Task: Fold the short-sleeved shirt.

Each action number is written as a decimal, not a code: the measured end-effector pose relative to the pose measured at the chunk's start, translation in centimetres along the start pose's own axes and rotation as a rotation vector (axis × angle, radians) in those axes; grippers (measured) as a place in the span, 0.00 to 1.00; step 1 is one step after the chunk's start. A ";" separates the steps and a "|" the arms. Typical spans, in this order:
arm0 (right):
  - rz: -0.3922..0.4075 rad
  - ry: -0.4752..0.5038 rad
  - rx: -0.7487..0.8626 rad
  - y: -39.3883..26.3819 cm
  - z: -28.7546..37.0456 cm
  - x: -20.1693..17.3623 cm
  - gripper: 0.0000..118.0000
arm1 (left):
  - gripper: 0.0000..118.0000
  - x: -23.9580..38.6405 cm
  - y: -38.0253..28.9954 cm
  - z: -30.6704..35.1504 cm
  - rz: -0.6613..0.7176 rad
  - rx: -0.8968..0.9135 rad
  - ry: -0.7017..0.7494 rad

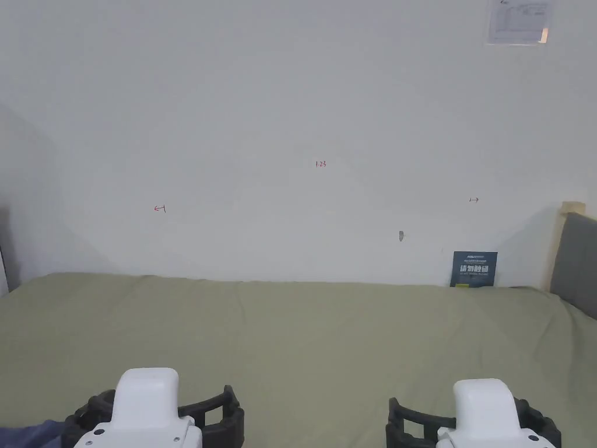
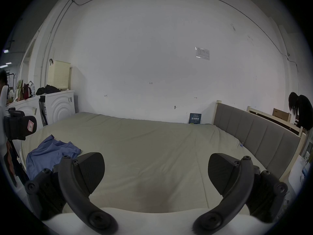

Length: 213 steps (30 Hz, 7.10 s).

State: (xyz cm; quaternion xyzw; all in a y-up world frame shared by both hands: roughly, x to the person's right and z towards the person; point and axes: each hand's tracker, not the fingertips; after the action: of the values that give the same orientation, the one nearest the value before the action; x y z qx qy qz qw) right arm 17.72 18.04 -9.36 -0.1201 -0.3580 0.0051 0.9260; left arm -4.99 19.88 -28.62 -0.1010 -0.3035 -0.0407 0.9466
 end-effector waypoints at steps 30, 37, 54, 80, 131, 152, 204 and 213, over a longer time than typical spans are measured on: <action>0.037 0.154 -0.061 -0.4 -3.5 -6.2 0.00 | 0.00 -7.7 -0.9 0.6 0.044 -0.106 0.171; 0.047 0.417 -0.063 -0.3 -4.8 -15.5 0.00 | 0.00 -16.3 -1.2 5.2 0.095 -0.125 0.424; 0.061 0.524 -0.122 -0.6 -6.9 -19.3 0.00 | 0.00 -21.6 -2.9 6.3 0.149 -0.208 0.499; 0.084 0.430 -0.411 -10.3 -12.2 -16.7 0.00 | 0.36 -20.7 -16.8 -19.8 0.220 -0.794 0.207; -0.095 -0.038 -0.493 -13.2 -2.2 5.4 0.00 | 0.00 26.3 -2.0 -28.5 -0.052 -0.602 -0.686; -0.148 -0.085 -0.537 -14.0 -3.7 7.9 0.00 | 0.84 31.4 -13.4 -28.8 -0.080 -0.827 -0.665; -0.056 0.094 -0.491 -13.3 -3.0 -0.5 0.00 | 0.00 -5.4 -17.6 -17.1 -0.038 -0.803 -0.128; -0.081 0.076 -0.489 -13.0 -5.7 1.6 0.00 | 0.00 -5.8 -17.9 -17.3 0.054 -0.840 -0.175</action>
State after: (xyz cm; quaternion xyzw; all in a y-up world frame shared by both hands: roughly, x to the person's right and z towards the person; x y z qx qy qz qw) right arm 21.71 4.30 -9.45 -0.3260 -0.3181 -0.1235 0.8816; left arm -2.40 -1.26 -42.81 -0.4887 -0.3368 -0.1274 0.7947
